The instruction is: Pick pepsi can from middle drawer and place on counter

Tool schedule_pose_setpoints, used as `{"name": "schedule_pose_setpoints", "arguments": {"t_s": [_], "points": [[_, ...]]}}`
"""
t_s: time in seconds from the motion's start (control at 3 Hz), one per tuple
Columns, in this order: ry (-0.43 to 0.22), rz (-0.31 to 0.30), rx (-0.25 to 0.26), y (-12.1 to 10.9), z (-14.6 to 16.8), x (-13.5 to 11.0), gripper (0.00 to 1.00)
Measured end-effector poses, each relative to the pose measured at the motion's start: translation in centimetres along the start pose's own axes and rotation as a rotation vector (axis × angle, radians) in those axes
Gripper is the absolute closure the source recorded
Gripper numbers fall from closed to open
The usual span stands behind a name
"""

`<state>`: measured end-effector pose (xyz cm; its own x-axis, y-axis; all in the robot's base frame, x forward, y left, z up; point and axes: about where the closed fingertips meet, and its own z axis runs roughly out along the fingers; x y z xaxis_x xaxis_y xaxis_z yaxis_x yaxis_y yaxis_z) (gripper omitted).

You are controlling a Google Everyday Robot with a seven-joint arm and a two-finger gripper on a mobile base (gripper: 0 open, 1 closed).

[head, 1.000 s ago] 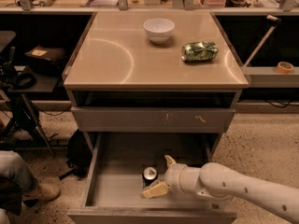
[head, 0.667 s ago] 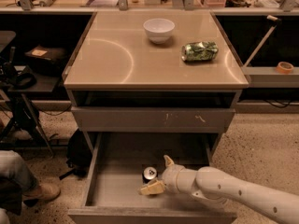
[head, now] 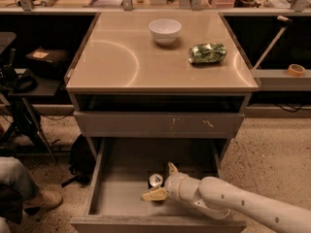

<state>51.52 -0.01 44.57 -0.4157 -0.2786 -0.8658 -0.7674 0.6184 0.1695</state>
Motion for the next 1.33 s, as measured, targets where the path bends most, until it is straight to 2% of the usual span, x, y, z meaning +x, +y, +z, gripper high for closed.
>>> {"name": "schedule_pose_setpoints", "arguments": {"t_s": [0.33,0.67,1.0,1.33], "points": [[0.006,-0.021,0.0,0.8,0.1,0.1,0.0],[0.024,0.032,-0.036,2.3,1.4,2.2,0.0],[0.024,0.034,-0.037,2.3,1.4,2.2,0.0],[0.024,0.034,-0.037,2.3,1.4,2.2,0.19]]}}
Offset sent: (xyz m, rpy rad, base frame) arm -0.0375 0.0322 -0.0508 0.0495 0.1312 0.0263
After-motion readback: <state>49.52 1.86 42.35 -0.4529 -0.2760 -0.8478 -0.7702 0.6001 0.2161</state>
